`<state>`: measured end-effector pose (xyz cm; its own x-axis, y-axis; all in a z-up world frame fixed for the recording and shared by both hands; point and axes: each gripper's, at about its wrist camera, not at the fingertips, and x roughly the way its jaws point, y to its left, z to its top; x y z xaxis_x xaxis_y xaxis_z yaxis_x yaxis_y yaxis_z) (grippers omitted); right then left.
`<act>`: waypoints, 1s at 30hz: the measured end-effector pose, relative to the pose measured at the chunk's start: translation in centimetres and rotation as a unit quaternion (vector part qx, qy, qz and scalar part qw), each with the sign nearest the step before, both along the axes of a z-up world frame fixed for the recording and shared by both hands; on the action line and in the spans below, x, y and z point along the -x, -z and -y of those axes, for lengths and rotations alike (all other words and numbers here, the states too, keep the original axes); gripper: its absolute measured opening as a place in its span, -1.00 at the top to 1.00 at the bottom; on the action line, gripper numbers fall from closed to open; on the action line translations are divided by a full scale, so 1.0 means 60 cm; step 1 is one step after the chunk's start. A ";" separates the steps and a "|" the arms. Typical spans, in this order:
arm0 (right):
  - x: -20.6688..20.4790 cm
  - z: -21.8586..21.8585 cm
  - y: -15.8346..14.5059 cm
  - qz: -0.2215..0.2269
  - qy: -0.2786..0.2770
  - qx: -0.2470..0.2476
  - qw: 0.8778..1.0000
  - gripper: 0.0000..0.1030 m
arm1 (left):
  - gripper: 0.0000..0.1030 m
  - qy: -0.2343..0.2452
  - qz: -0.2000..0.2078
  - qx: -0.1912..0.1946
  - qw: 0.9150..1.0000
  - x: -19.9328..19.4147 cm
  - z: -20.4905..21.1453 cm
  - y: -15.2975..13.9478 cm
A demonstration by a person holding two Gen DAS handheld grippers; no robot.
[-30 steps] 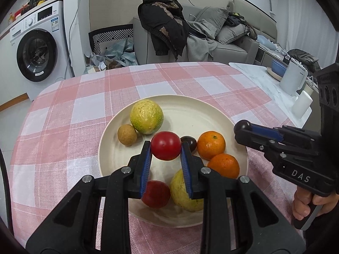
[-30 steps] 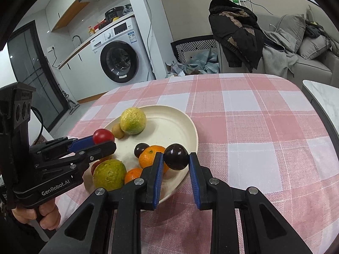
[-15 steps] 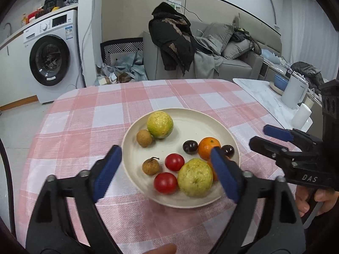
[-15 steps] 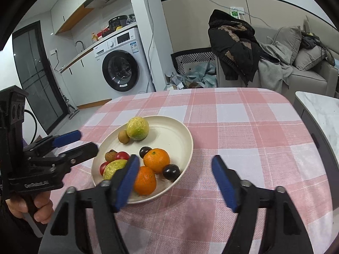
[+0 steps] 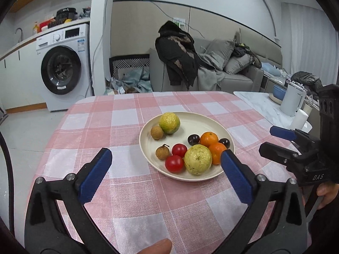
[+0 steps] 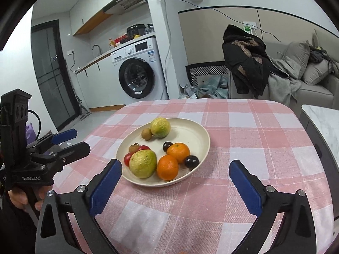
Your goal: Organize fruits
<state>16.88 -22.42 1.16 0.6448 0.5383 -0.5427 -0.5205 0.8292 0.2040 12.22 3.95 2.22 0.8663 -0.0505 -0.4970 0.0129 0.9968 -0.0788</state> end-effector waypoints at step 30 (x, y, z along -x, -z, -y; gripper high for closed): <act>0.053 -0.001 0.007 0.076 -0.006 0.005 0.997 -1.00 | -0.98 0.008 0.013 -0.013 1.000 0.000 0.017 0.058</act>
<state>13.69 -22.35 0.74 0.7132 0.5418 -0.4448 -0.5553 0.8239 0.1131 12.24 2.95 -1.27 0.8785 -0.0509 -0.4750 0.0298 0.9982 -0.0517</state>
